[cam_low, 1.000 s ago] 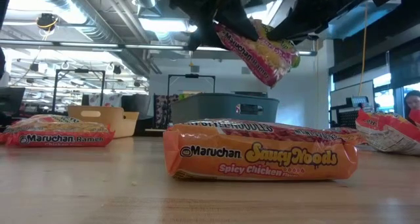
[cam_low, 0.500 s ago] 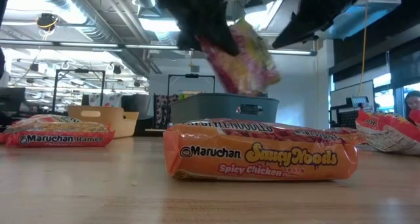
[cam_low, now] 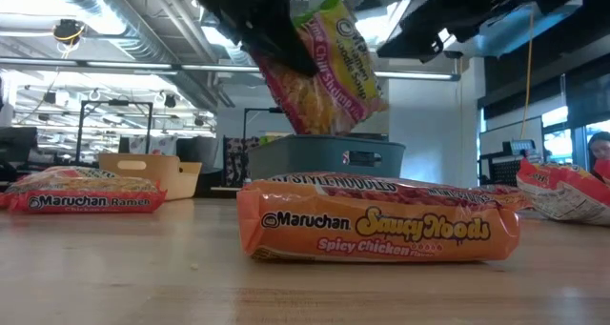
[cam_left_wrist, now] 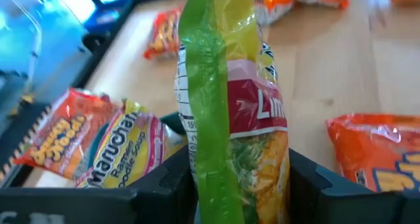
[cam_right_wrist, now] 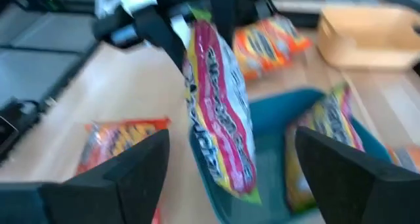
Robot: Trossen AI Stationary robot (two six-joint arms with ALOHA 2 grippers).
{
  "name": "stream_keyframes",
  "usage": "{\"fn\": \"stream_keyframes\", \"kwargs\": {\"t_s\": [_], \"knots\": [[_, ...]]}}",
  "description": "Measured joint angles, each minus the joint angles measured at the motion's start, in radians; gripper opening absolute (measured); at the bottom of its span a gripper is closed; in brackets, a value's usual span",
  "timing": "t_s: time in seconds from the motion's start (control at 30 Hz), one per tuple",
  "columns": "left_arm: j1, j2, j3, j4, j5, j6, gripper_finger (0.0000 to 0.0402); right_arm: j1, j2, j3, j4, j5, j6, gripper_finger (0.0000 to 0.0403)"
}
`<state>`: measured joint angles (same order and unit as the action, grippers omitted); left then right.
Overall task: Sort Maruchan noodles
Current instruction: Put the green noodles into the blue bin
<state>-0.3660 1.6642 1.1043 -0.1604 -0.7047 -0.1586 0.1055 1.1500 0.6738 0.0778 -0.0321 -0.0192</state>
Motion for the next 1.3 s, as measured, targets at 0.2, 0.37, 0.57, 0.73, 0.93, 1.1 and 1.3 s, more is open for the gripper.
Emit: {"fn": "stream_keyframes", "kwargs": {"t_s": [0.2, 0.37, 0.57, 0.73, 0.93, 1.1, 1.3], "knots": [[-0.014, 0.0, -0.153, 0.328, -0.064, 0.068, 0.0148, 0.001, 0.0, -0.026, 0.181, -0.118, -0.009, 0.0313], [-0.008, 0.0, -0.287, 0.698, -0.062, 0.173, 0.0148, 0.018, 0.013, -0.026, 0.213, -0.046, -0.012, 0.0301], [0.008, 0.0, -0.325, 0.882, 0.014, 0.278, 0.0148, 0.026, 0.095, 0.031, 0.191, 0.026, -0.013, 0.0284], [0.028, 0.0, -0.319, 0.89, 0.036, 0.3, 0.0148, 0.026, 0.18, 0.168, 0.013, 0.028, -0.036, 0.0276], [0.036, 0.0, -0.319, 0.889, 0.037, 0.3, 0.0149, 0.026, 0.237, 0.333, -0.288, 0.023, -0.051, 0.0276], [0.044, 0.0, -0.319, 0.89, 0.034, 0.287, 0.0149, 0.026, 0.241, 0.434, -0.459, 0.021, -0.062, 0.0276], [0.058, 0.0, -0.319, 0.89, 0.034, 0.27, 0.0149, 0.026, 0.256, 0.446, -0.47, 0.015, -0.062, 0.0276]]}}
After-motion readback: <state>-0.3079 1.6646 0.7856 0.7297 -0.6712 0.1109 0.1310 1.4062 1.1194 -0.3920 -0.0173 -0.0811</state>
